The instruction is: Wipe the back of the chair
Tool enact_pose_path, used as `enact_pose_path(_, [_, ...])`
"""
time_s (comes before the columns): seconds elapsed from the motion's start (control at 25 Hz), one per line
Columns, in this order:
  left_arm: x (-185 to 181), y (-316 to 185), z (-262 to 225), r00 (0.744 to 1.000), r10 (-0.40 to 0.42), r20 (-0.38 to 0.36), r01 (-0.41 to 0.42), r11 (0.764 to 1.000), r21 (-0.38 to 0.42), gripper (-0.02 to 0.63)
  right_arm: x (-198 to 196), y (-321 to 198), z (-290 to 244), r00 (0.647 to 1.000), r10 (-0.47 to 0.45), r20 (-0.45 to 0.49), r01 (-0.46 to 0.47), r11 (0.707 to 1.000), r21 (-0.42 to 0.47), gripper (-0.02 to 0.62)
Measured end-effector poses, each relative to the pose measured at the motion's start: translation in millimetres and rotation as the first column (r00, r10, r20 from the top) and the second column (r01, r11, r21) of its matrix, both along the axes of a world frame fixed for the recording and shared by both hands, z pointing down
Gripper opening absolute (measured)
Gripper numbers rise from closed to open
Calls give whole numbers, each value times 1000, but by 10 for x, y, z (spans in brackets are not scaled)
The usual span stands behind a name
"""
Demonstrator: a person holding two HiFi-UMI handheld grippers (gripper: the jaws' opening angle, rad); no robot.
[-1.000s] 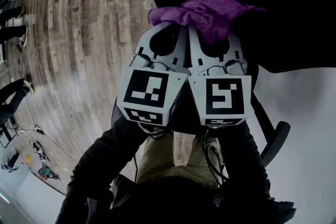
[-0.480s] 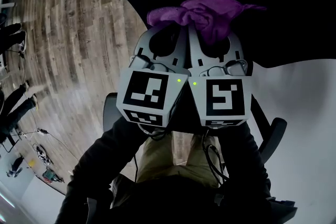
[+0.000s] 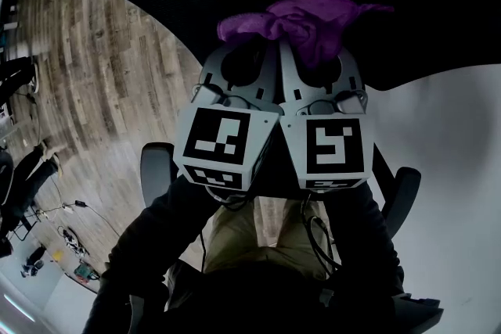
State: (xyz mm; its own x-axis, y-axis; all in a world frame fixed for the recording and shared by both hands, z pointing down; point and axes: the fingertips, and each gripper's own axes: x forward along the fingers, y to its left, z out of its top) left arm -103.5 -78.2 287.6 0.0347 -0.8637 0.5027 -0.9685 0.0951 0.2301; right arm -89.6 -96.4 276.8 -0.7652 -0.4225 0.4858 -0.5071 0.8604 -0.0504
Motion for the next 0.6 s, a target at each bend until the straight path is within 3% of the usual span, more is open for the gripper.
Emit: enact_pose_path(0.6, [770, -529, -48, 996, 91, -6, -91, 996, 4, -6, 786, -511, -44, 996, 92, -8, -92, 996, 1, 63])
